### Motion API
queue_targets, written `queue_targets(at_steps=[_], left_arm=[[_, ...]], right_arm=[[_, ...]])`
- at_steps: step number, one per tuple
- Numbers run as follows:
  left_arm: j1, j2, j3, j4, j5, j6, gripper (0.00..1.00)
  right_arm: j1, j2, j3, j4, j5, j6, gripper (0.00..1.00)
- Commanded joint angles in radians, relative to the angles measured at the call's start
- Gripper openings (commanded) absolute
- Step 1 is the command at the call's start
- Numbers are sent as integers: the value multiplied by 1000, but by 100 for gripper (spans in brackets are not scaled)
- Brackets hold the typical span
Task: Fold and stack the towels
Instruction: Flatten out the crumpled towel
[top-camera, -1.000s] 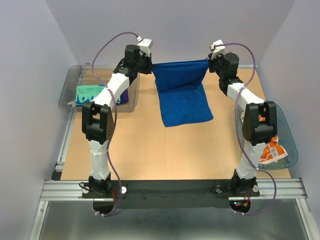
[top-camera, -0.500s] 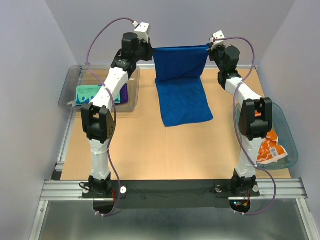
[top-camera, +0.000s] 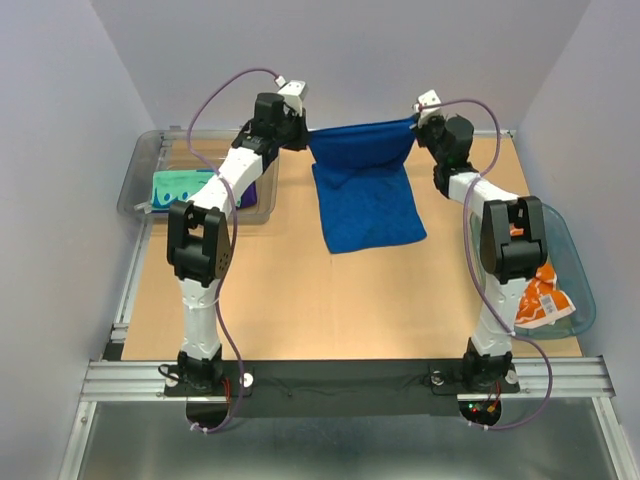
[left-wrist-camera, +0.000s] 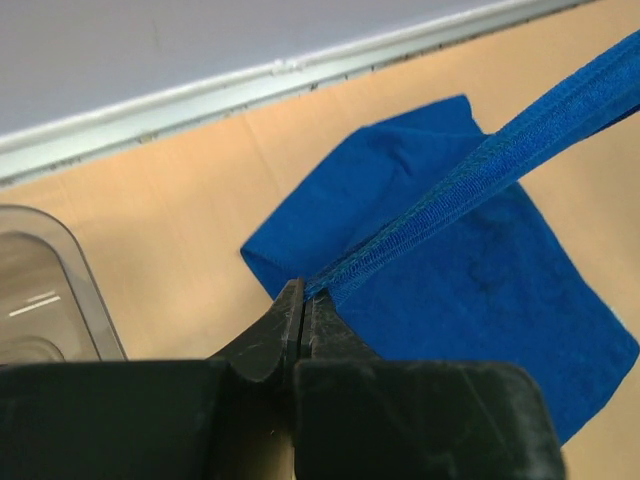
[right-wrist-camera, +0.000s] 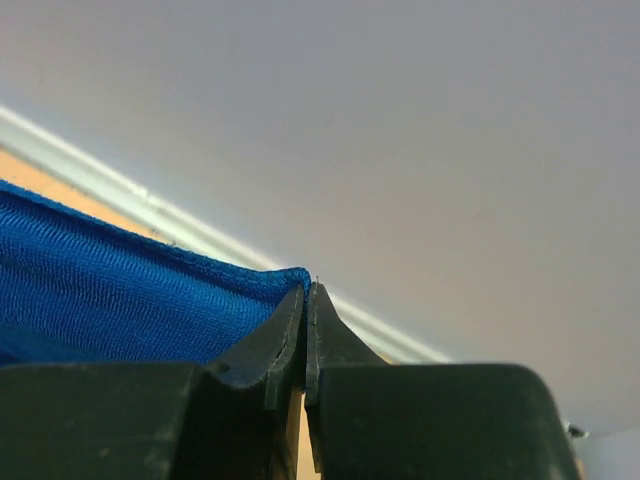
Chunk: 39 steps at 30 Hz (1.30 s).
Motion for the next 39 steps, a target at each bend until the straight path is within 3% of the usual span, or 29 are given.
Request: queue_targets(at_steps=[1, 12, 17, 23, 30, 39], left_arm=[[4, -116, -37, 27, -1, 16, 0], [1, -148, 94, -91, -59, 75, 0], [-45, -222, -118, -7, -73, 90, 0], [-130, -199, -280, 36, -113, 7, 0], [-179, -156, -362, 32, -130, -100, 0], [-219, -133, -524, 1, -107, -208, 0]], right_arm=[[-29, -110, -83, 73, 2, -39, 4], [-32, -208, -193, 69, 50, -52, 1], [-32, -260, -253, 2, 13, 10, 1], [-32, -277, -299, -251, -36, 173, 1], [-34, -282, -350, -528, -53, 404, 0], [-28, -320, -520, -687, -100, 627, 0]])
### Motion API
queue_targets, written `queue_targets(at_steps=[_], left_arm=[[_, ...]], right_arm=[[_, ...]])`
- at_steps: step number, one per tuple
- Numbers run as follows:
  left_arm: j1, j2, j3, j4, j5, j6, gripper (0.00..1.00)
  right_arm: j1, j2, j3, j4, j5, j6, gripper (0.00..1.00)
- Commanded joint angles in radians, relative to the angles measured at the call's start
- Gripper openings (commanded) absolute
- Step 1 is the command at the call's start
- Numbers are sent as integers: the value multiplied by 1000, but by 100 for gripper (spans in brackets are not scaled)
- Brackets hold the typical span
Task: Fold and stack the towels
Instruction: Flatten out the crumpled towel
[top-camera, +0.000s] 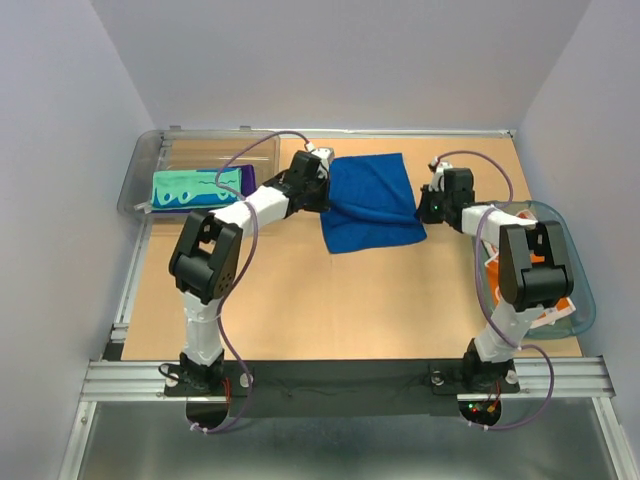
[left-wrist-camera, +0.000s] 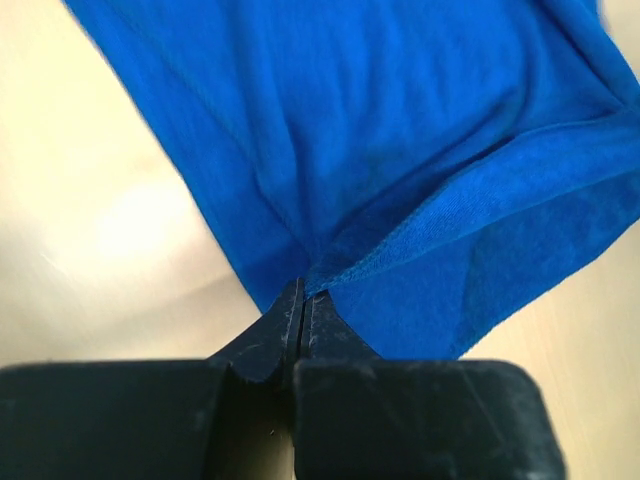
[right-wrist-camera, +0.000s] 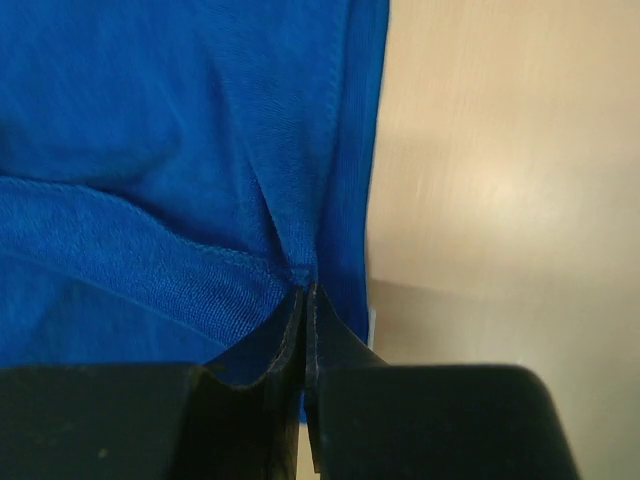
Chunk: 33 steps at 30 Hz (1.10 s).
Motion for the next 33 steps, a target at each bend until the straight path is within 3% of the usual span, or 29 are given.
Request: queue_targets(at_steps=[1, 6, 11, 16, 23, 29, 33], left_arm=[[-24, -25, -103, 0, 7, -81, 0], [-67, -110, -290, 8, 7, -132, 0], [-162, -298, -544, 31, -14, -216, 0], [-197, -539, -639, 7, -60, -263, 0], [-197, -769, -381, -168, -281, -152, 0], [-185, -769, -157, -211, -428, -28, 0], [-173, -722, 85, -246, -548, 93, 0]], right_arm=[[-4, -95, -116, -107, -33, 146, 0], [17, -221, -252, -219, -78, 248, 0], [123, -525, -453, -276, -110, 349, 1], [160, -773, -411, -368, -52, 351, 0], [160, -821, -100, -454, 100, 147, 0], [160, -739, 112, -450, 273, -36, 0], [160, -674, 328, -434, 339, -169, 1]])
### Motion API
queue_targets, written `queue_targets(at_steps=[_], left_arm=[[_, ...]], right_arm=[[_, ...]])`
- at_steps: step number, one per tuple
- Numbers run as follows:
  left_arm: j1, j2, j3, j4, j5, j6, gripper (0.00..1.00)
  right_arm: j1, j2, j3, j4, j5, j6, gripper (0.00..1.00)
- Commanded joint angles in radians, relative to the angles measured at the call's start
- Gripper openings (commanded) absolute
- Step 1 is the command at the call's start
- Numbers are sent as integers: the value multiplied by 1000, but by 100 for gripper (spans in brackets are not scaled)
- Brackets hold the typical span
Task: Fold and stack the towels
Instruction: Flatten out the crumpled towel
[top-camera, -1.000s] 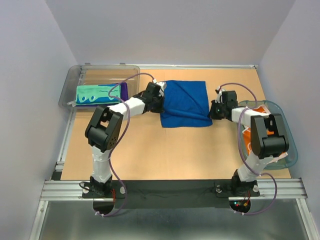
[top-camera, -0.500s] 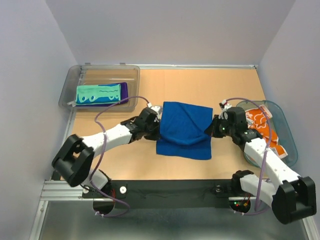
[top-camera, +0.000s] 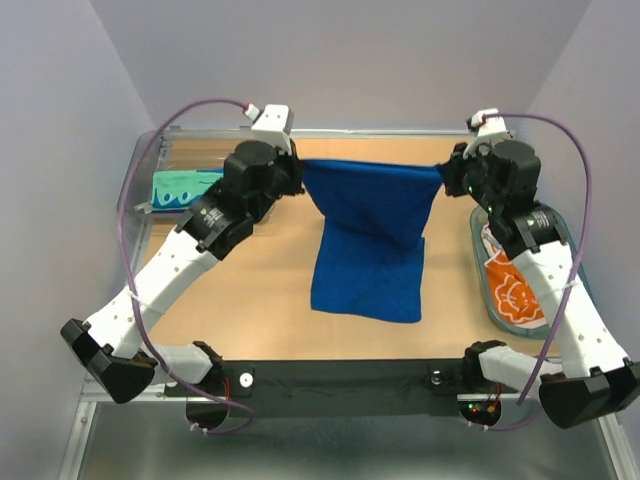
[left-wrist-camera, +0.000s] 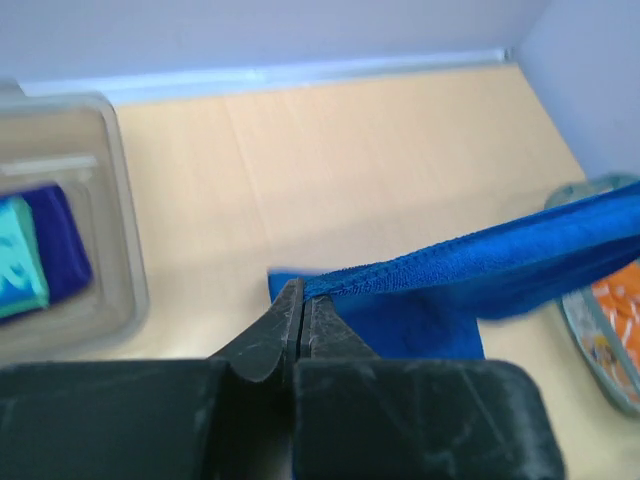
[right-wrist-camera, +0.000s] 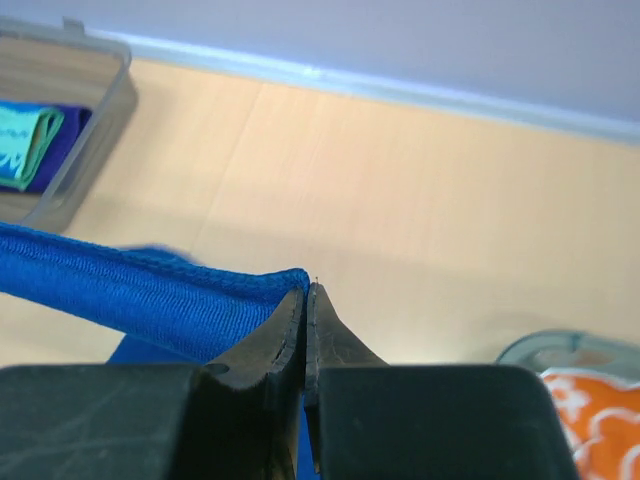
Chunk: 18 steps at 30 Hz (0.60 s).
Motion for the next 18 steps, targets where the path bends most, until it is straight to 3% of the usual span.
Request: queue_targets(at_steps=[1, 8, 18], left_arm=[[14, 27, 201, -27, -165, 160, 0], [14, -5, 410, -9, -112, 327, 0], [14, -189, 494, 47, 210, 438, 0]], right_arm=[[-1, 42, 193, 21, 113, -183, 0], [-1, 53, 382, 43, 47, -364, 0], [-1, -76, 542, 46, -203, -415, 1]])
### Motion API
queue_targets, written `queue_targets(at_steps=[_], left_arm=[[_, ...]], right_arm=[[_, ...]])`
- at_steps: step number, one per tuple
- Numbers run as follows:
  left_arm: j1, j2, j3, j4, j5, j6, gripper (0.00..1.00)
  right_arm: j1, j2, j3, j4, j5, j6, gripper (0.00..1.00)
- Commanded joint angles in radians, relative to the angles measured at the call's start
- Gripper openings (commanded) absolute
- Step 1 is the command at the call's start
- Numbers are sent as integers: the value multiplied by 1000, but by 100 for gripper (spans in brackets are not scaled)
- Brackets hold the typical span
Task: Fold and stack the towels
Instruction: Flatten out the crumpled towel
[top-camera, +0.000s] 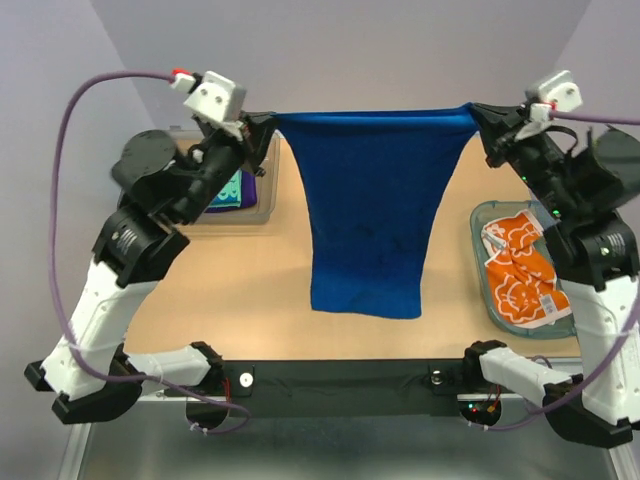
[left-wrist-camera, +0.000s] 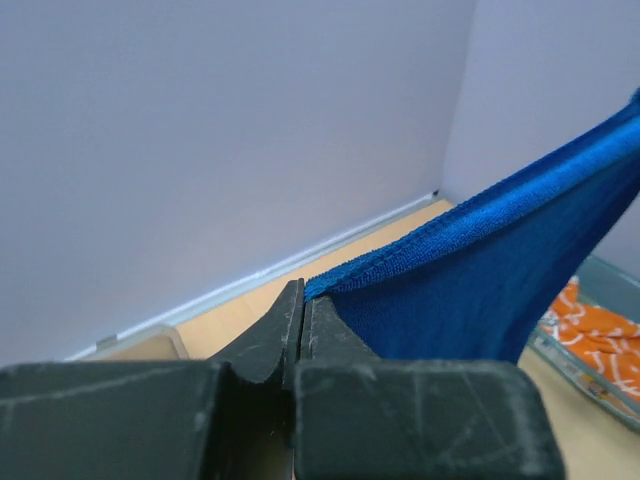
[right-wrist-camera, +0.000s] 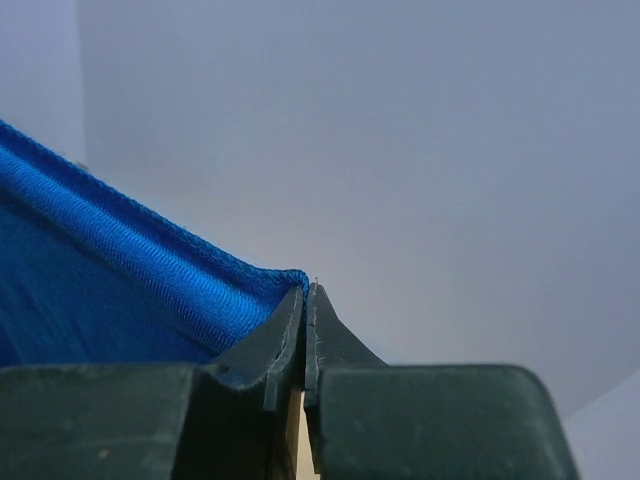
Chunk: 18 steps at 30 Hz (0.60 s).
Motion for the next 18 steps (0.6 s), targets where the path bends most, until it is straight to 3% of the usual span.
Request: queue_targets(at_steps=[1, 6, 18], left_arm=[[14, -131, 127, 82, 93, 87, 0], [16, -197, 165, 89, 195, 98, 0], [16, -275, 147, 157, 237, 86, 0]], right_arm=[[-17, -67, 117, 19, -49, -58, 1], [-18, -121, 178, 18, -144, -58, 1], [-17, -149, 247, 21, -277, -26, 4]])
